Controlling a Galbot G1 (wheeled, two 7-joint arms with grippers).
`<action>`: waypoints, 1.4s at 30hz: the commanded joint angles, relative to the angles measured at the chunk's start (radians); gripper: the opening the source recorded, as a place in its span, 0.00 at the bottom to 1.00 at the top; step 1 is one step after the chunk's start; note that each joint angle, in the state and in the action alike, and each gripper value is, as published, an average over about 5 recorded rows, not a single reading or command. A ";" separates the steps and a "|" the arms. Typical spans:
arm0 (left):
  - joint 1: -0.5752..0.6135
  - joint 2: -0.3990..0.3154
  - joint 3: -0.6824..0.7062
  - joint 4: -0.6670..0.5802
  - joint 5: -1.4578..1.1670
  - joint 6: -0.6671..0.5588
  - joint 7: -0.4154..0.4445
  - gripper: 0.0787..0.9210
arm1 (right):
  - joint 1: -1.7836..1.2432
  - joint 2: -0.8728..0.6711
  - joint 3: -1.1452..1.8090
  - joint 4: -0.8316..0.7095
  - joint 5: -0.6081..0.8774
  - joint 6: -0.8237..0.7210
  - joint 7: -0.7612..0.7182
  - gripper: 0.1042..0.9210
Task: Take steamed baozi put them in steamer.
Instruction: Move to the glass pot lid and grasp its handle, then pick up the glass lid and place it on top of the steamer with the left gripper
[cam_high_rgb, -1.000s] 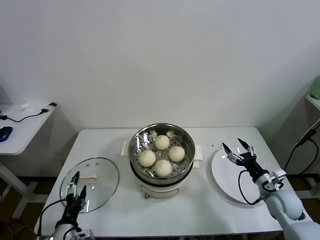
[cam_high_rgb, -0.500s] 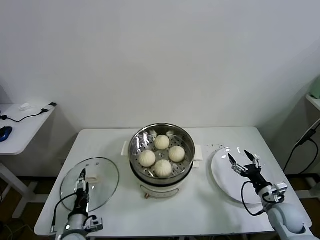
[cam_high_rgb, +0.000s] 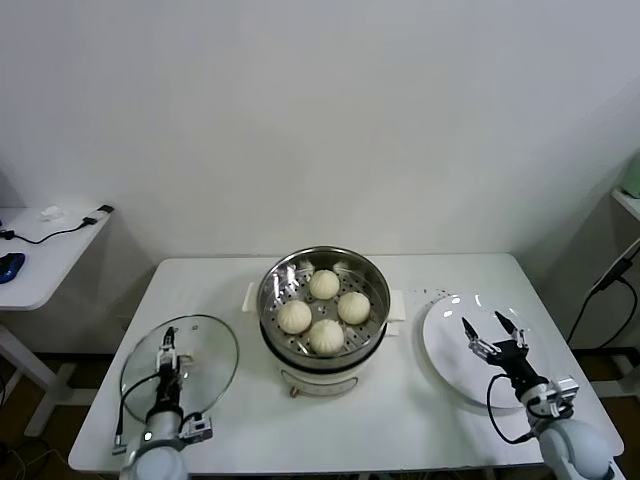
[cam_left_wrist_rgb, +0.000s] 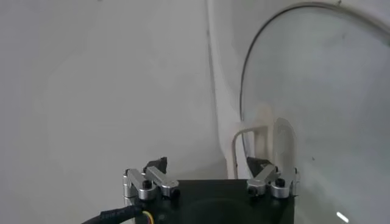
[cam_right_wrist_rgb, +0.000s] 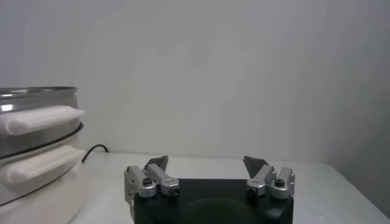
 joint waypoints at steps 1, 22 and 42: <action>-0.067 0.005 0.004 0.091 -0.018 0.016 -0.053 0.88 | -0.007 0.021 0.010 -0.009 -0.026 0.005 -0.003 0.88; -0.078 0.039 -0.010 0.126 -0.101 -0.074 -0.030 0.35 | 0.000 0.053 0.015 -0.048 -0.082 0.025 -0.015 0.88; 0.165 0.158 0.015 -0.362 -0.287 0.078 0.025 0.08 | 0.023 0.051 0.029 -0.082 -0.087 0.033 -0.019 0.88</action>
